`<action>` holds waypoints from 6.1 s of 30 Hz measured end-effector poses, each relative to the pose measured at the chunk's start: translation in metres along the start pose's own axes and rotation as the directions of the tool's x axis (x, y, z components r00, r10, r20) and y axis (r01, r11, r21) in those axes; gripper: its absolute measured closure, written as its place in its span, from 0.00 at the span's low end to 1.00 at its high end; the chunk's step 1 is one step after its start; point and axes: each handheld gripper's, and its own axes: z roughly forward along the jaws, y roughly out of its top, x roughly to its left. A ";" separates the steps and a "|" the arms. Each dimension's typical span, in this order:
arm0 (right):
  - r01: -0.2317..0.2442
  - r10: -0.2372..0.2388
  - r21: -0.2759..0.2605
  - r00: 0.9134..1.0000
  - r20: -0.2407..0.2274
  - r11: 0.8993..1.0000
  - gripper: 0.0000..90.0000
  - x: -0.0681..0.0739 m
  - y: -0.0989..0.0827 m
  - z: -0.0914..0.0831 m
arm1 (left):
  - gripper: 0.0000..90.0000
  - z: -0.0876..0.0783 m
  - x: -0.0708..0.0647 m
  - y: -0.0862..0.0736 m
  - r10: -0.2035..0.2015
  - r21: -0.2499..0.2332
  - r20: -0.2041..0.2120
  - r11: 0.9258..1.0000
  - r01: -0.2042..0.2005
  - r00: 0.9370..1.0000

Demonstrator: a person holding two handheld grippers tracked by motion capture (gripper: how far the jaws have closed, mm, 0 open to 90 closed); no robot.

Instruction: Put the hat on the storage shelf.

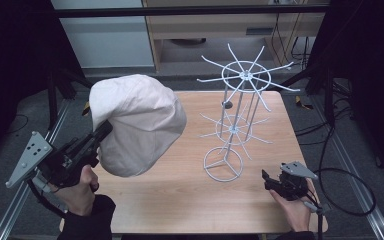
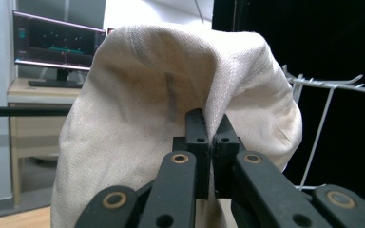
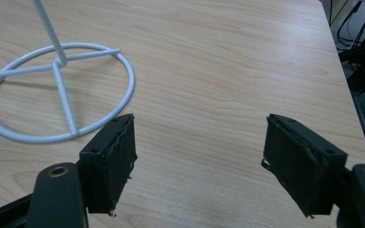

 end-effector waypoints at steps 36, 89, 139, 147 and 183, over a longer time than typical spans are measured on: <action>0.002 -0.002 -0.005 1.000 0.002 1.000 0.29 -0.001 0.000 0.000 | 0.98 0.007 -0.015 0.036 -0.044 -0.178 0.103 0.982 0.062 0.994; 0.005 -0.005 -0.008 1.000 -0.004 1.000 0.29 -0.001 0.000 0.000 | 0.98 0.085 -0.042 0.017 -0.079 -0.080 0.210 0.992 0.098 0.975; 0.009 -0.009 -0.002 1.000 -0.012 1.000 0.28 0.000 -0.001 0.001 | 0.93 0.121 -0.029 -0.067 -0.001 0.236 0.175 0.971 -0.041 0.985; 0.010 -0.010 -0.002 1.000 -0.010 1.000 0.28 0.000 -0.001 0.002 | 0.83 0.125 -0.032 -0.074 0.006 0.250 0.177 0.967 -0.050 0.984; 0.005 -0.005 -0.002 1.000 -0.008 1.000 0.27 0.000 -0.001 0.001 | 0.38 0.051 0.008 -0.100 0.132 0.393 0.057 0.908 -0.144 0.990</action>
